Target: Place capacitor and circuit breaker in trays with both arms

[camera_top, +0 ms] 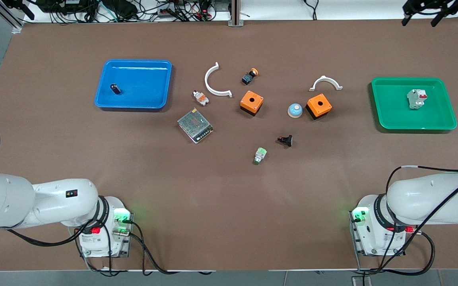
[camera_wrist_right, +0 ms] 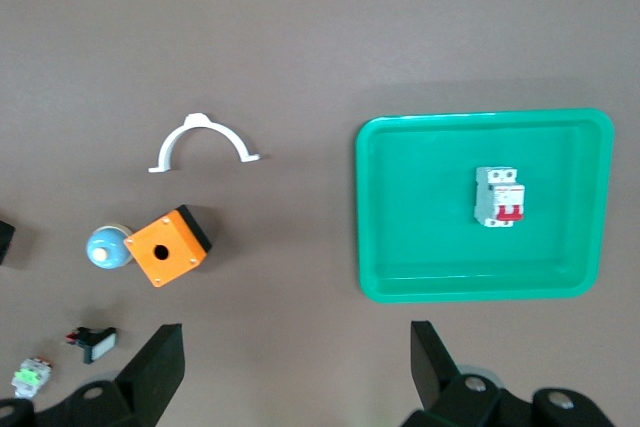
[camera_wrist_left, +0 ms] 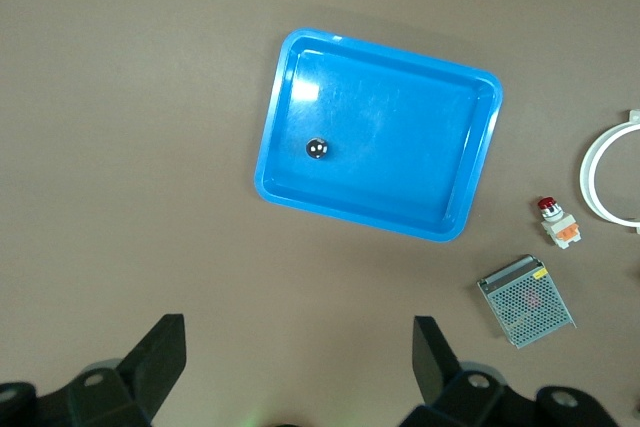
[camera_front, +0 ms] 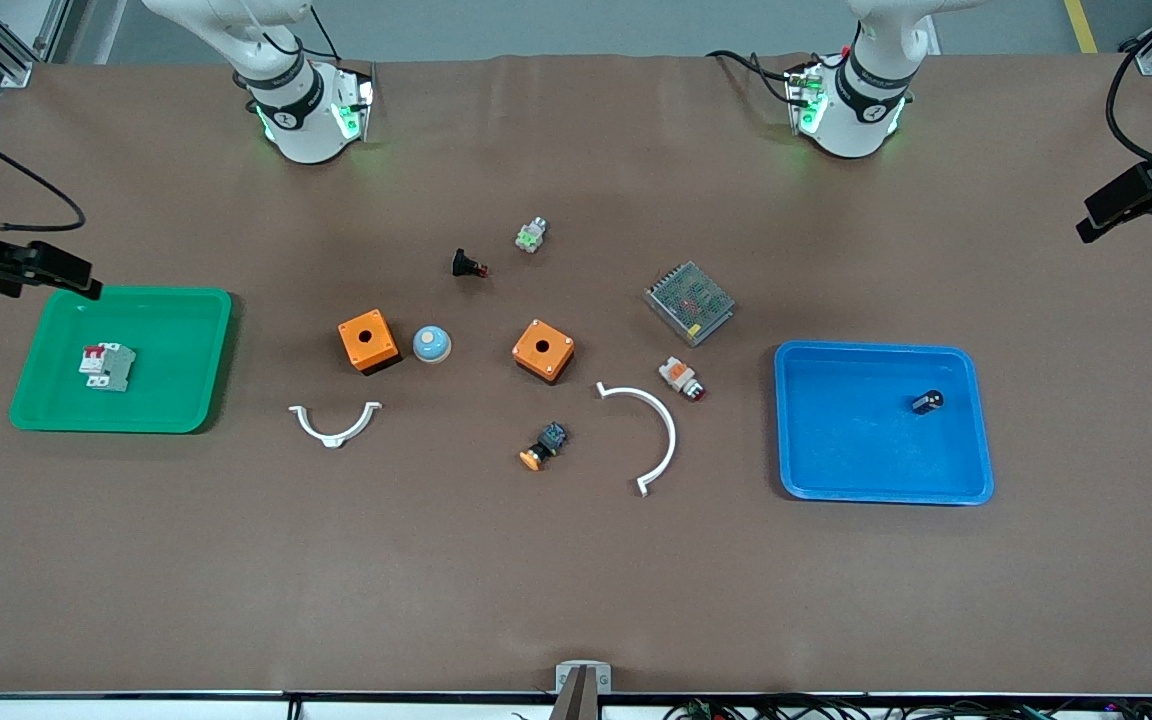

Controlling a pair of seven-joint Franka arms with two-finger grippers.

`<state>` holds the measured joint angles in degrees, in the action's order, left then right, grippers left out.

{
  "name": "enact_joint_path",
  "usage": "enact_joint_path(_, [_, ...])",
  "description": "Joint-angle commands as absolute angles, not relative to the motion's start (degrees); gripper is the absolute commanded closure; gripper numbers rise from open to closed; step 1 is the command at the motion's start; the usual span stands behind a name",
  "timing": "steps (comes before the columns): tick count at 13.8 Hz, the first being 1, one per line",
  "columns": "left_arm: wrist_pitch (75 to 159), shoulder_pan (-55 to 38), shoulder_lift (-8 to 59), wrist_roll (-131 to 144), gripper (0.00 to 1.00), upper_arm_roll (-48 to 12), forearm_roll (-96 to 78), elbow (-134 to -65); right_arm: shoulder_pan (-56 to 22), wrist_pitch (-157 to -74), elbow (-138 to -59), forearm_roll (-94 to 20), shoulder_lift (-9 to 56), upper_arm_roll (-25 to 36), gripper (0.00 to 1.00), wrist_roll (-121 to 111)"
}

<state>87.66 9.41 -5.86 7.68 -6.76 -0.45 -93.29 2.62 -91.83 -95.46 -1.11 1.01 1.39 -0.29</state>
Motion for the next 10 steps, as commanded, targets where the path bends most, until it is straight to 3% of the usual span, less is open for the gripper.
enact_joint_path(1, [87.2,7.2,-7.2,6.6,0.00,-5.7,-1.6,-94.2,0.2,-92.8,-96.6,-1.0,-0.4,1.8,0.00,2.7])
enact_joint_path(6, [87.6,1.7,-6.7,7.3,0.00,-2.2,-1.2,-94.2,0.7,-92.7,-92.6,-1.1,0.2,2.1,0.00,1.8])
enact_joint_path(10, [87.5,1.6,-6.5,7.4,0.00,-2.8,-0.9,-94.3,1.1,-92.4,-88.7,-1.0,0.7,2.3,0.00,1.8])
